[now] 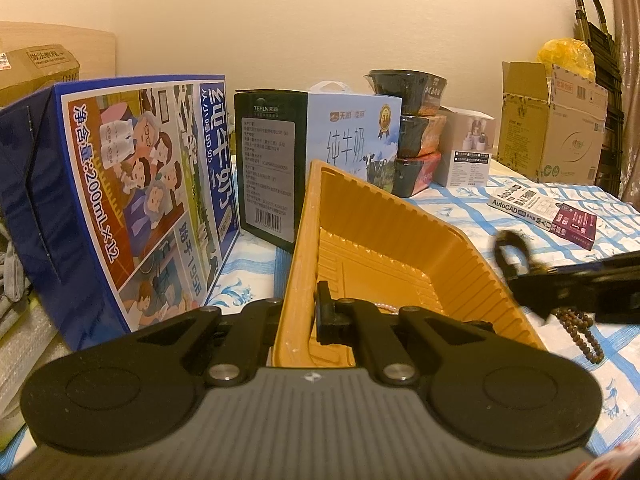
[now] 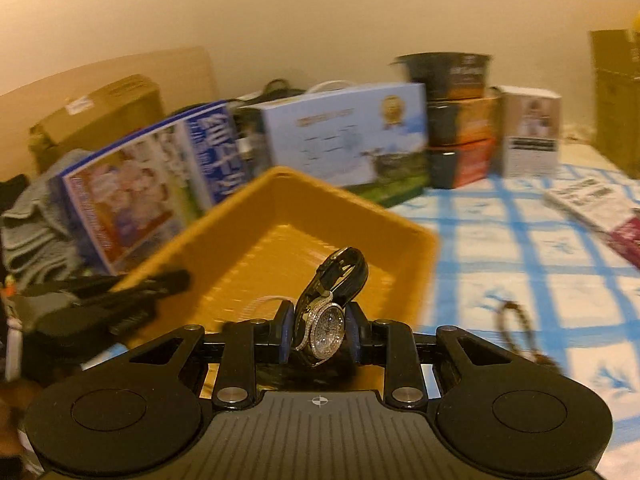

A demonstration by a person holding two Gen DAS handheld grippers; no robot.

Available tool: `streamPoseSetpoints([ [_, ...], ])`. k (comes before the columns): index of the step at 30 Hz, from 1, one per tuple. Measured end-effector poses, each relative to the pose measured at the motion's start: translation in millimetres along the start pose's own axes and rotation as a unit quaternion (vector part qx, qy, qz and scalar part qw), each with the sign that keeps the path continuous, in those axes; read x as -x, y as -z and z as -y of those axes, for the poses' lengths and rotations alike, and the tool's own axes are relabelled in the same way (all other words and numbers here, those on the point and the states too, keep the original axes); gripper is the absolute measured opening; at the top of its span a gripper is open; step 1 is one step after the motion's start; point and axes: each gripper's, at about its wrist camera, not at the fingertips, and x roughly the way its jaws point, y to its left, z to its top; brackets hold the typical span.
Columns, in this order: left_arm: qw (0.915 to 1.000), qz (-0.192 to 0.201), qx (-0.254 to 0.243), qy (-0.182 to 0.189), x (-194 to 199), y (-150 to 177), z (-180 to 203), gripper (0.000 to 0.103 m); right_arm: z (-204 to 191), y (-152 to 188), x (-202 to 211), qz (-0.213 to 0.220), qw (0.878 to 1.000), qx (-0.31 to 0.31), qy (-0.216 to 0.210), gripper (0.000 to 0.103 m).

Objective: Organize jewelry
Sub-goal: 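Carry the silver watch into the tray and open the right tool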

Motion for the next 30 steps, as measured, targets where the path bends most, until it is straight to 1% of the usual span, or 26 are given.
streamPoseSetpoints([
  [4, 1.0, 0.0, -0.001, 0.001, 0, 0, 0, 0.004, -20, -2, -23, -0.017, 0.999, 0.006, -0.027, 0.028],
  [6, 1.0, 0.0, 0.001, 0.002, 0, -1, -1, 0.004, -25, 0, -33, -0.026, 0.999, 0.006, -0.031, 0.028],
  [14, 1.0, -0.001, 0.001, 0.002, 0, -1, -1, 0.004, -29, 5, -59, -0.035, 0.999, 0.013, -0.021, 0.028],
  [15, 1.0, -0.001, 0.001, 0.002, 0, -1, -1, 0.004, -27, 5, -59, -0.036, 0.999, 0.011, -0.019, 0.029],
  [16, 1.0, -0.001, 0.001, 0.002, 0, -1, -1, 0.004, -26, 6, -60, -0.038, 0.999, 0.009, -0.015, 0.032],
  [18, 1.0, -0.003, 0.003, 0.001, -1, 0, -1, 0.004, -24, 7, -56, -0.031, 0.999, 0.004, -0.017, 0.04],
  [19, 1.0, -0.003, 0.002, 0.001, -1, 0, -2, 0.004, -23, 7, -53, -0.028, 0.999, 0.001, -0.019, 0.049],
  [20, 1.0, -0.003, 0.002, 0.001, -1, 1, -2, 0.004, -21, 7, -49, -0.023, 1.0, -0.003, -0.02, 0.052],
  [24, 1.0, -0.003, 0.003, 0.001, -1, 2, -2, 0.004, -15, 9, -33, -0.015, 1.0, -0.013, -0.016, 0.053],
  [30, 1.0, -0.004, 0.002, -0.001, -1, 1, -2, 0.004, 1, 16, -6, -0.016, 0.999, -0.037, 0.007, 0.054],
])
